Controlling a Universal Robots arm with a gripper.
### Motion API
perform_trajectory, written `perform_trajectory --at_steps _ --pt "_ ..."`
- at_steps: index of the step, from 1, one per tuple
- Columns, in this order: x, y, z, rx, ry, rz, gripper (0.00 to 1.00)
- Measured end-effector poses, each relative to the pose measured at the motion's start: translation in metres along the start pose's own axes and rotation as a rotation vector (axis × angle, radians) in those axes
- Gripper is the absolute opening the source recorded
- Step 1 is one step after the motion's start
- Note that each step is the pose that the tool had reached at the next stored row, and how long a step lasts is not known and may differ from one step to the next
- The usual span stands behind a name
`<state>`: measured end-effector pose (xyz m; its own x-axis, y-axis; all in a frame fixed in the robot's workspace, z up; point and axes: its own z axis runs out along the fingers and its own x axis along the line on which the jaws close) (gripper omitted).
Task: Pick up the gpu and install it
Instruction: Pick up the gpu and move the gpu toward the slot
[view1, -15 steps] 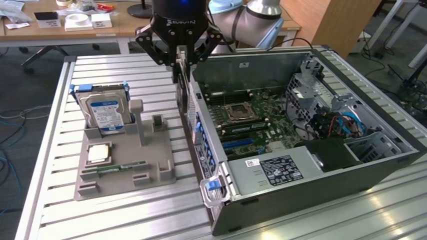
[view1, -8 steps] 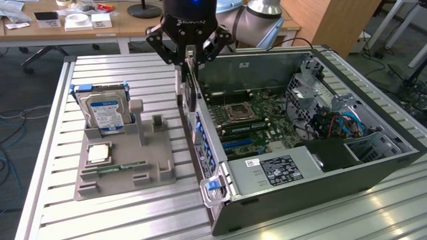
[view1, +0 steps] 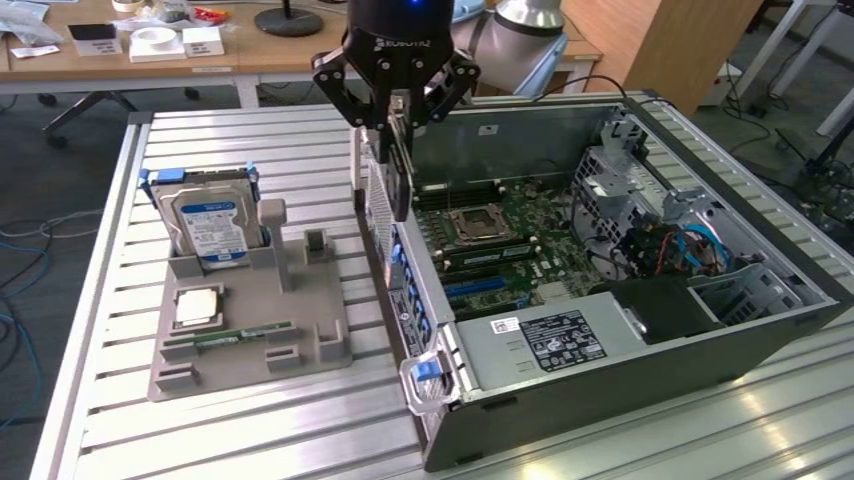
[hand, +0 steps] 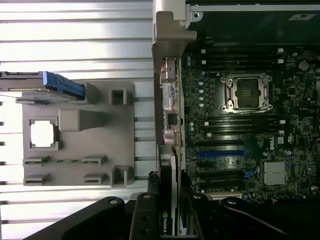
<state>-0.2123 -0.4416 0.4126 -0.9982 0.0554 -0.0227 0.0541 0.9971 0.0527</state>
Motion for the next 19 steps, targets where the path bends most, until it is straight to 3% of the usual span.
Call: perform_trajectory --at_steps 19 --pt "-0.038 0.0021 0.0010 -0.0008 0.0001 0.000 0.27"
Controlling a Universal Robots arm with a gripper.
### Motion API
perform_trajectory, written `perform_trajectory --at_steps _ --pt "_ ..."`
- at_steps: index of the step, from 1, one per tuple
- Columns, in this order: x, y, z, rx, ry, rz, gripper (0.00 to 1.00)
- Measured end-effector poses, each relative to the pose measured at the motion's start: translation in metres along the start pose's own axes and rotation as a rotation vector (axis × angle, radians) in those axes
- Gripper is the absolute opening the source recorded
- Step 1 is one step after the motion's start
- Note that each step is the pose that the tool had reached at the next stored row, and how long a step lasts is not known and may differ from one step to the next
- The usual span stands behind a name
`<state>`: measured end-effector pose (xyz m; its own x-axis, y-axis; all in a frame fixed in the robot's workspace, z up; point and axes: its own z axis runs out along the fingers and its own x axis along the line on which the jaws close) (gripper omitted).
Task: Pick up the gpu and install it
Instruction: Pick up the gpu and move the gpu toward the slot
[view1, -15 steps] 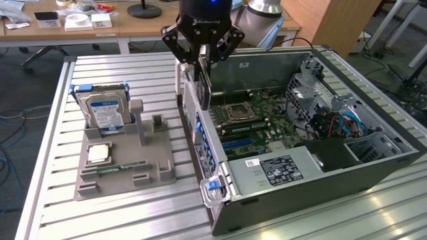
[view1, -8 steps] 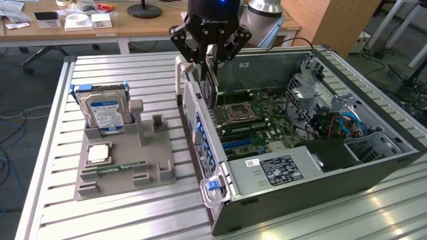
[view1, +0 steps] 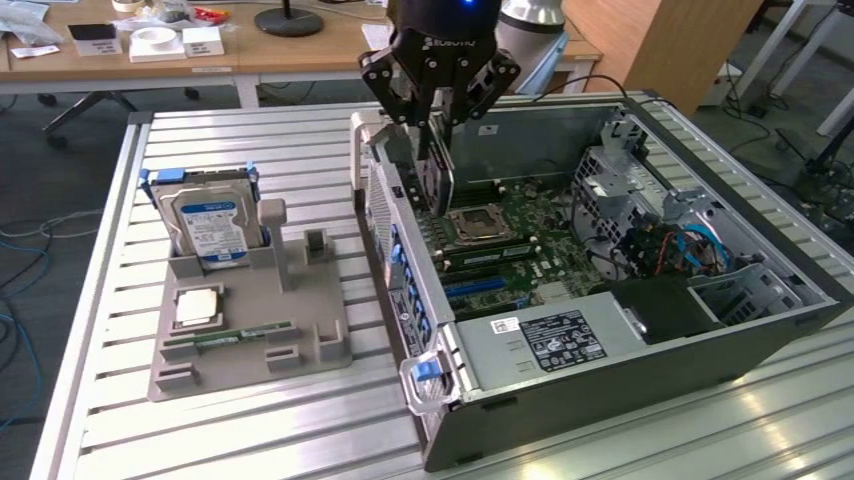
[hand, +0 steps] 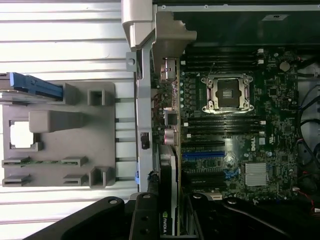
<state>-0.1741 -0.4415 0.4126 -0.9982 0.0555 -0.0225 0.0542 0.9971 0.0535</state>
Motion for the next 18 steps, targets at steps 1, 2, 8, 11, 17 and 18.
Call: perform_trajectory --at_steps 1,2,8,11,17,18 --pt "-0.002 0.0001 0.0001 -0.0001 0.0000 0.000 0.27" --pt "-0.004 0.0002 0.0001 0.0000 0.0000 0.000 0.27" --pt "-0.013 0.0007 0.0003 -0.0001 0.0000 0.000 0.27" --pt "-0.018 0.0009 0.0004 -0.0001 0.0000 0.000 0.27" --pt "-0.026 0.0014 0.0006 -0.0003 0.0001 0.000 0.27" --pt "-0.028 0.0015 0.0007 -0.0003 0.0000 0.000 0.27"
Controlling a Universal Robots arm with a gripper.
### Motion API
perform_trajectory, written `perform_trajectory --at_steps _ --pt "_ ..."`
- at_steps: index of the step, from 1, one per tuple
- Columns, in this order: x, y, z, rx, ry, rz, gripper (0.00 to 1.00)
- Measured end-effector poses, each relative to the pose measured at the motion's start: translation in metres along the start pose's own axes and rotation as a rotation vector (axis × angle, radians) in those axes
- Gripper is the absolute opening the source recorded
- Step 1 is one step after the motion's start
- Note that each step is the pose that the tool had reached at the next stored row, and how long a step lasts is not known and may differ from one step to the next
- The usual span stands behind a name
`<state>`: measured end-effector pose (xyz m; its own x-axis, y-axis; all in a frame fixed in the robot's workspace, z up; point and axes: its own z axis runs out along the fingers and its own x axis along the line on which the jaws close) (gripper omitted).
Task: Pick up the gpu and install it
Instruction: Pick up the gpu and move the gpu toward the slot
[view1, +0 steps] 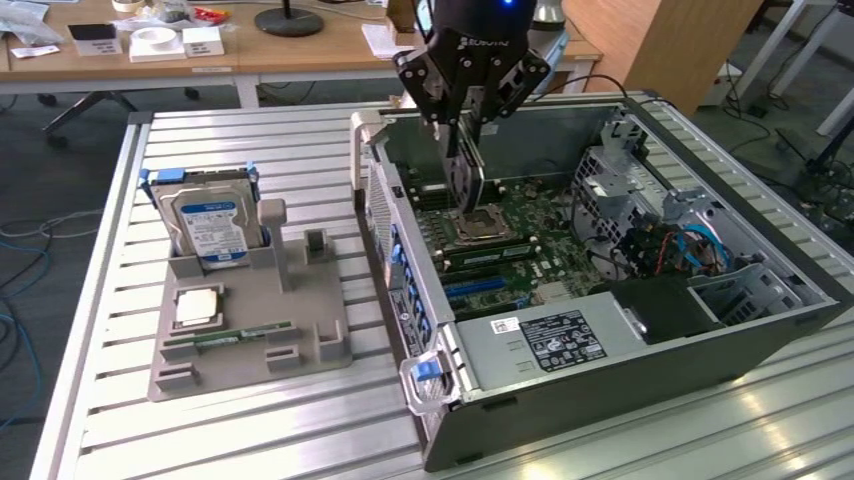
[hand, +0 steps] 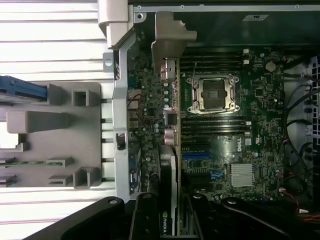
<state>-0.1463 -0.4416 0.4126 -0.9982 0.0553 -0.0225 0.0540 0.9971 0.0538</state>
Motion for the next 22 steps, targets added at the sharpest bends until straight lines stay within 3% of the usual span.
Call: perform_trajectory --at_steps 22 --pt "-0.028 0.0015 0.0007 -0.0005 0.0000 0.000 0.27"
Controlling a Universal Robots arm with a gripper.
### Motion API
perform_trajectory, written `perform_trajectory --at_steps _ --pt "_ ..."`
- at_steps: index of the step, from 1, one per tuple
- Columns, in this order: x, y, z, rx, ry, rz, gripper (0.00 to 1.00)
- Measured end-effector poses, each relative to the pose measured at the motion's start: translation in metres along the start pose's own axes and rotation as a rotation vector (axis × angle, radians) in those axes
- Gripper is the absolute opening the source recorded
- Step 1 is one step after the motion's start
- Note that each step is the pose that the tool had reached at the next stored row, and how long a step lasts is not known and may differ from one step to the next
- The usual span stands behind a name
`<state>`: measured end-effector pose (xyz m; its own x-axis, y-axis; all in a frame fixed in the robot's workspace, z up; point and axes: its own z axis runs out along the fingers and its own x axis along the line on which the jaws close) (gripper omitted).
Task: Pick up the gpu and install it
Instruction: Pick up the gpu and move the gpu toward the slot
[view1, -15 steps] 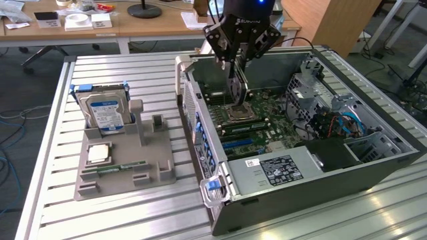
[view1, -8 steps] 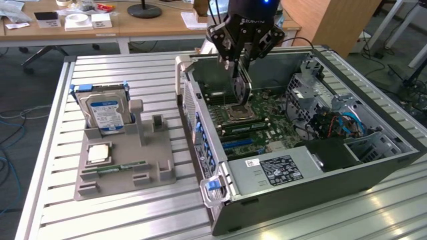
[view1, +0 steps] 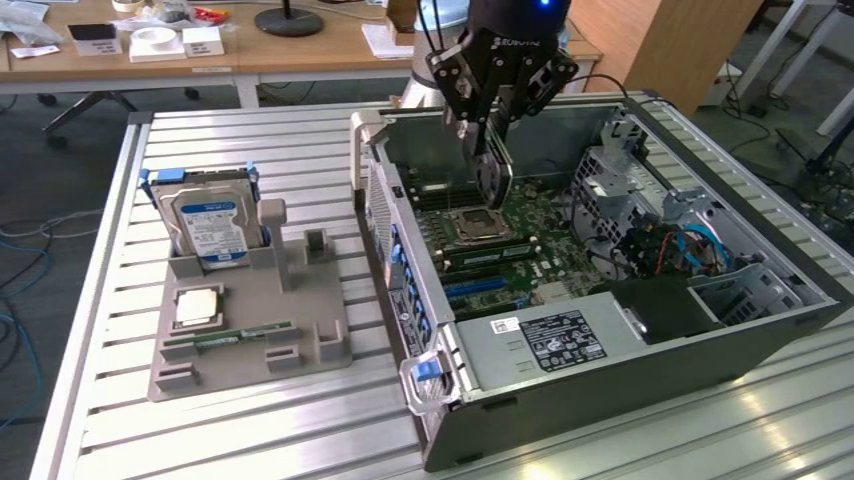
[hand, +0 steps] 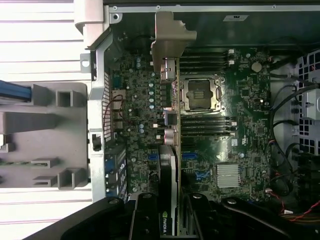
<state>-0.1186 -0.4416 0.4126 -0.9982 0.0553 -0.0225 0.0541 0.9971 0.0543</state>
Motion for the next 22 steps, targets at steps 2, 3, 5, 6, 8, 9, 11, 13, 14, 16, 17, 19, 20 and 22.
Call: perform_trajectory --at_steps 2,3,5,6,8,9,11,13,14,16,17,19,20,22 --pt "-0.002 0.0001 0.0001 -0.0001 0.0000 0.000 0.27" --pt "-0.004 0.0002 0.0001 -0.0001 0.0000 0.000 0.27" --pt "-0.006 0.0003 0.0001 -0.0002 0.0000 0.000 0.27" --pt "-0.007 0.0004 0.0002 -0.0003 0.0000 0.000 0.27" --pt "-0.009 0.0005 0.0002 -0.0004 0.0000 0.000 0.27" --pt "-0.011 0.0006 0.0002 -0.0004 0.0000 0.000 0.27" --pt "-0.013 0.0007 0.0003 -0.0006 0.0000 0.000 0.27" --pt "-0.015 0.0008 0.0004 -0.0007 0.0001 0.000 0.27" --pt "-0.016 0.0008 0.0004 -0.0007 0.0000 0.000 0.27" --pt "-0.018 0.0009 0.0004 -0.0008 0.0000 0.000 0.27" --pt "-0.019 0.0010 0.0005 -0.0008 0.0000 0.000 0.27" --pt "-0.019 0.0010 0.0005 -0.0008 0.0001 0.000 0.27" --pt "-0.019 0.0010 0.0005 -0.0008 0.0000 0.000 0.27" --pt "-0.020 0.0011 0.0005 -0.0008 0.0000 0.000 0.27"
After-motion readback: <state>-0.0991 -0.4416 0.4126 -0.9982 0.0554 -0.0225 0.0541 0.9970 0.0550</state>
